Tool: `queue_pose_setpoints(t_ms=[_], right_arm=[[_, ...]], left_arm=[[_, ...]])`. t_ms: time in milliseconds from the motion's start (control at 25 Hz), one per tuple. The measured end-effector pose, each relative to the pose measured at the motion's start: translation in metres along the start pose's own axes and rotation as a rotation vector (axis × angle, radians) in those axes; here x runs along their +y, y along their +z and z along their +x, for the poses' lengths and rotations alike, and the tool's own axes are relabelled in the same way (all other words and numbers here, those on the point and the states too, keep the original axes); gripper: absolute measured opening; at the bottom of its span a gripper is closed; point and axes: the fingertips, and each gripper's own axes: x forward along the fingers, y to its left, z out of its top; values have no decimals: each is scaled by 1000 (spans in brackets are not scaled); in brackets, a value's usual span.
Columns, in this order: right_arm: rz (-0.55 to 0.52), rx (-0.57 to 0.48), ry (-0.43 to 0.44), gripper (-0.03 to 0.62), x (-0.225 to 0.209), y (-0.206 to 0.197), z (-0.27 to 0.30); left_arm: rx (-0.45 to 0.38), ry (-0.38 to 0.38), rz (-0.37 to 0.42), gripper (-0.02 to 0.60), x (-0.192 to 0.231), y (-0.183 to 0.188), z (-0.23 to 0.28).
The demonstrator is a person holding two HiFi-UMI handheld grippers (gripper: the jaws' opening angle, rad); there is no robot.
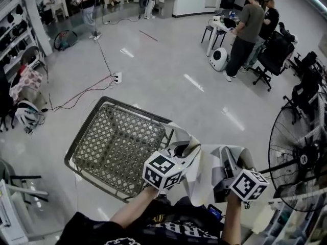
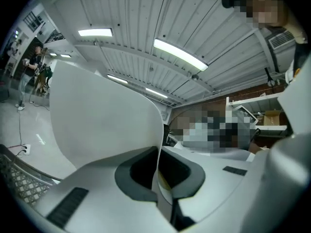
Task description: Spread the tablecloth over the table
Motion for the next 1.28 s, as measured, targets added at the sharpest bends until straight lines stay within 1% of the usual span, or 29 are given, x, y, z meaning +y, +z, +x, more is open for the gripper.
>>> queue_pose_setpoints(t_ms=[160, 280, 480, 640, 760, 880, 1000, 1160, 1280], right_arm=[[-25, 25, 52, 18, 4, 19, 43], [-35, 49, 92, 18, 0, 32, 75], [-37, 93, 181, 18, -8, 53, 141], [-50, 131, 266, 18, -20, 83, 209], [-69, 159, 335, 18, -17, 111, 252], [-82, 167, 398, 17, -16, 135, 287], [-109, 182, 455, 17, -8, 152, 322], [-148, 178, 506, 17, 6, 169, 354], [-142, 177, 586, 17, 22, 173, 380]], left_arm=[[-22, 42, -14, 23, 32, 14, 17], [-39, 95, -22, 24, 55, 23, 27], [-80, 208, -66, 25, 119, 39, 41], [-117, 322, -101, 25, 180, 60, 63], [-146, 409, -107, 25, 221, 81, 75], [-172, 496, -87, 25, 255, 103, 83], [-208, 599, -52, 25, 290, 126, 77], [-231, 726, 33, 25, 323, 163, 59], [-263, 837, 95, 25, 344, 193, 30]])
